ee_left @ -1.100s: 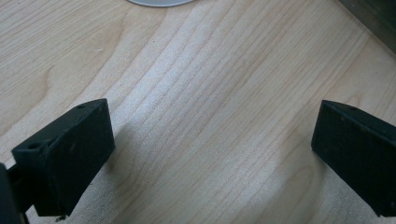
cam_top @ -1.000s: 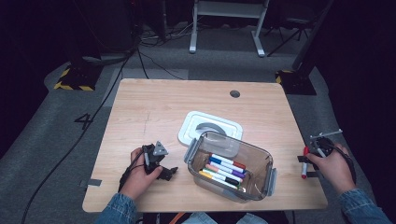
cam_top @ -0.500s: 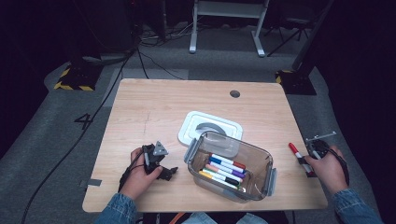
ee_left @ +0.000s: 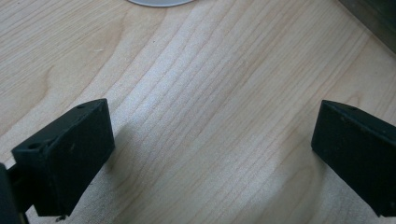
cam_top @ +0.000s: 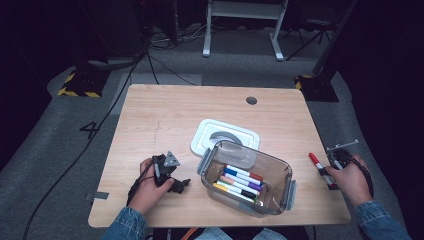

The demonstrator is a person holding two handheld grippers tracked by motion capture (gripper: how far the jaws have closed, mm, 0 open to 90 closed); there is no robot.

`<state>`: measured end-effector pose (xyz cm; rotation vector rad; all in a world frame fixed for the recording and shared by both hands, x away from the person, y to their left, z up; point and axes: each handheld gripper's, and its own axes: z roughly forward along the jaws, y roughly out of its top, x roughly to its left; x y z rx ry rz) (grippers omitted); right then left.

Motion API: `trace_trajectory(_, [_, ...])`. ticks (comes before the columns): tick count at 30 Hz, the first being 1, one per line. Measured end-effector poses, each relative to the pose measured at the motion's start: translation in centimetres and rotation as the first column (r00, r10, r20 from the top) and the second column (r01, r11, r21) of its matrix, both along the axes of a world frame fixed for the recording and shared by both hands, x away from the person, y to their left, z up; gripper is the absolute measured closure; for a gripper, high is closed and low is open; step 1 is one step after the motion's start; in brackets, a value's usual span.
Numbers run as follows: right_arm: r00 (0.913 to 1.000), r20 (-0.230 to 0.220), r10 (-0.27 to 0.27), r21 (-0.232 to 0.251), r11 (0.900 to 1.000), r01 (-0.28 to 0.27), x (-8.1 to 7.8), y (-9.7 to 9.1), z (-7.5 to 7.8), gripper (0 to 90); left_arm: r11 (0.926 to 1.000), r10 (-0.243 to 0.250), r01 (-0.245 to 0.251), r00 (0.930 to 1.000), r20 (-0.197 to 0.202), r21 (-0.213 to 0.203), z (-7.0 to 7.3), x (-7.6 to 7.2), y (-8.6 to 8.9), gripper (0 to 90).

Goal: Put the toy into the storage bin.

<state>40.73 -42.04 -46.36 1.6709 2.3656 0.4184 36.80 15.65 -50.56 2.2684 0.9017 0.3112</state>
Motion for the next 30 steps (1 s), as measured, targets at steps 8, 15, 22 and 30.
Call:
trace_trajectory(8, [0.9983,0.053,0.025,0.074,0.9968,-0.029,0.1,0.5,2.3,77.6,1.0000,-0.002,0.002,1.0000,0.001,-0.002,0.0,0.1,0.0,0.0])
trace_trajectory(15, [0.9923,0.103,0.069,0.103,0.9915,-0.080,0.2,1.5,5.2,77.6,1.0000,-0.002,0.002,1.0000,0.002,-0.001,0.0,0.0,0.0,0.0])
trace_trajectory(22, [0.9771,0.158,0.143,0.141,0.9761,-0.165,0.5,4.0,8.2,77.6,1.0000,-0.001,0.001,1.0000,0.002,0.000,0.0,0.0,0.0,0.0])
trace_trajectory(30, [0.9487,0.224,0.223,0.178,0.9477,-0.265,-0.1,7.5,11.6,77.5,1.0000,-0.002,0.002,1.0000,0.002,0.001,0.0,0.0,0.0,0.0])
